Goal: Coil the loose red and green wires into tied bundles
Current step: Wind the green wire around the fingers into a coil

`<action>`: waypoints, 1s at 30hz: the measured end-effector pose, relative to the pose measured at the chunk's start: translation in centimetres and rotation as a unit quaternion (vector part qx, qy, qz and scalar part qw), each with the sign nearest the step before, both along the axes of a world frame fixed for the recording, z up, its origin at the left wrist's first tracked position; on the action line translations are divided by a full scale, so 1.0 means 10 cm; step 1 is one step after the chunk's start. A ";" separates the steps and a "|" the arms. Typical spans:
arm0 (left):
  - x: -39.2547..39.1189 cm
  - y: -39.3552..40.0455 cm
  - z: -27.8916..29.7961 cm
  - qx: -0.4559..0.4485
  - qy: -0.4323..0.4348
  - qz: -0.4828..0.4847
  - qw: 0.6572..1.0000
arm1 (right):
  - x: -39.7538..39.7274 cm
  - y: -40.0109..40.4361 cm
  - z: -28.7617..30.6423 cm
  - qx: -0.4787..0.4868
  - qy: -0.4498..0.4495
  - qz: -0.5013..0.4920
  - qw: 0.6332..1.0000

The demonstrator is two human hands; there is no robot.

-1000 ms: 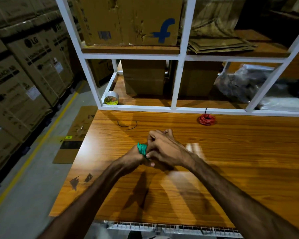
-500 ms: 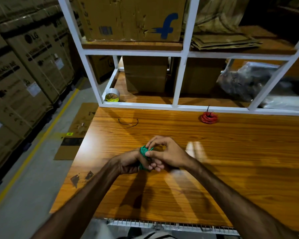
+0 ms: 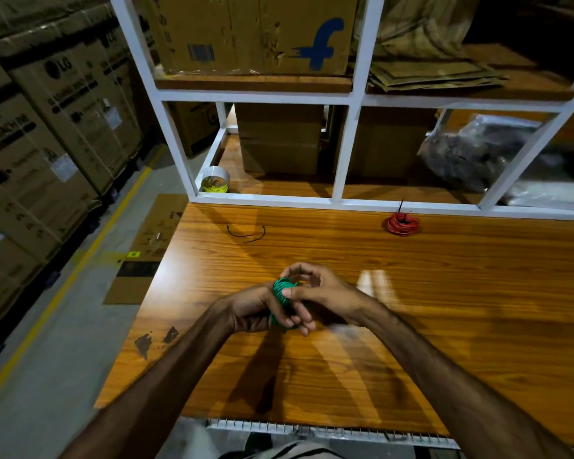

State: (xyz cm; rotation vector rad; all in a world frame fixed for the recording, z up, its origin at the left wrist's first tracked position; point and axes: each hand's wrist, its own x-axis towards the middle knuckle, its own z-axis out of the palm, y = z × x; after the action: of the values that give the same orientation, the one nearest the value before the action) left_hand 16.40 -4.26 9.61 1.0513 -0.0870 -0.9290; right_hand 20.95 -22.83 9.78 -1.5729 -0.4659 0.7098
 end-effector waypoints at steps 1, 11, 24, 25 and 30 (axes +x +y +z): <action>0.01 0.00 0.00 -0.004 0.003 0.005 1.000 | 0.00 -0.01 0.02 -0.004 0.003 -0.017 1.000; 0.10 -0.09 -0.09 -0.079 0.003 0.087 0.993 | 0.00 0.05 0.02 0.008 0.093 -0.126 0.988; 0.15 -0.11 -0.18 -0.052 -0.011 0.127 0.990 | -0.11 0.15 -0.06 -0.005 0.053 -0.210 0.976; 0.16 -0.11 -0.17 -0.053 -0.015 0.129 0.990 | -0.12 0.15 -0.06 -0.003 0.048 -0.214 0.976; 0.18 -0.12 -0.19 -0.029 -0.034 0.173 0.984 | -0.11 0.15 -0.04 -0.001 0.018 -0.249 0.968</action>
State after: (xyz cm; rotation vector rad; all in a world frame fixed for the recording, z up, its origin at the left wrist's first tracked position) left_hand 18.24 -5.49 7.76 1.0056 0.0121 -0.5725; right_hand 19.88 -21.37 9.40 -1.5888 -0.0322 0.3495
